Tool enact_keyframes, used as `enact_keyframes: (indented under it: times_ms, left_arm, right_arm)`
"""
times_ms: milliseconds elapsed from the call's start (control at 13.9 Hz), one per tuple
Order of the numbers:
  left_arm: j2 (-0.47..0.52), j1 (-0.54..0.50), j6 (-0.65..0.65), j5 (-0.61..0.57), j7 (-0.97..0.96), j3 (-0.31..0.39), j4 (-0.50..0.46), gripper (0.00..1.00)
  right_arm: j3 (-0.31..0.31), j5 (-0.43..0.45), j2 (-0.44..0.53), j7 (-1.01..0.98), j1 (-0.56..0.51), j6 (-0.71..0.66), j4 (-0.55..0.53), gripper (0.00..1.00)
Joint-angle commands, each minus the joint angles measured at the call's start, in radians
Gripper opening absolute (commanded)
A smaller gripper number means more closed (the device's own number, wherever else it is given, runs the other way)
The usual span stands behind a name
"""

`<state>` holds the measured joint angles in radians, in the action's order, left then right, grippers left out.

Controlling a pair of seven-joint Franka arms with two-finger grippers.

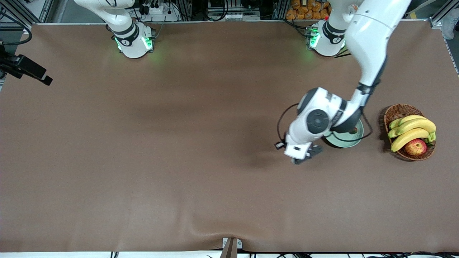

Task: Collect all strawberries into plate
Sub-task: 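Grasp the strawberry with the left gripper and carry it over the plate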

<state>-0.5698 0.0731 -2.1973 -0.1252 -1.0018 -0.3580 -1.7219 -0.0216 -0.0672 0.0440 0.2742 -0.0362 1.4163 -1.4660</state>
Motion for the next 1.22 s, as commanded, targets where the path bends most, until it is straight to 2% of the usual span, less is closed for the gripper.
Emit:
enact_keyframes:
  times_ms: [0, 287, 647, 791, 934, 1006, 1078, 1150]
  left_arm:
    - [0.047, -0.093, 0.05, -0.048, -0.014, -0.009, -0.022, 0.06]
    - [0.054, -0.212, 0.166, -0.057, 0.029, -0.01, -0.027, 0.06]
    - [0.024, -0.347, 0.208, -0.062, 0.066, -0.012, -0.038, 0.06]
    - [0.008, -0.361, 0.269, -0.062, 0.065, -0.012, -0.05, 0.07]
    - [0.008, -0.375, 0.275, -0.062, 0.066, -0.013, -0.08, 0.08]
    - [0.007, -0.375, 0.275, -0.062, 0.069, -0.013, -0.096, 0.14]
    - [0.007, -0.377, 0.275, -0.062, 0.072, -0.013, -0.108, 0.33]
    - [0.007, -0.377, 0.275, -0.062, 0.09, -0.013, -0.111, 0.68]
  right_arm:
    - [-0.024, 0.018, 0.014, -0.018, -0.027, 0.01, -0.019, 1.0]
    - [-0.024, 0.017, 0.011, -0.048, -0.027, 0.012, -0.02, 1.0]
    - [-0.024, 0.018, 0.01, -0.078, -0.028, 0.012, -0.027, 1.0]
    - [-0.023, 0.021, 0.01, -0.079, -0.031, 0.01, -0.028, 1.0]
    - [-0.023, 0.027, 0.01, -0.078, -0.03, 0.009, -0.028, 1.0]
    - [-0.023, 0.035, 0.01, -0.078, -0.03, 0.006, -0.03, 1.0]
    - [-0.023, 0.035, 0.01, -0.078, -0.03, 0.006, -0.03, 1.0]
    - [-0.023, 0.035, 0.008, -0.078, -0.025, 0.006, -0.03, 1.0]
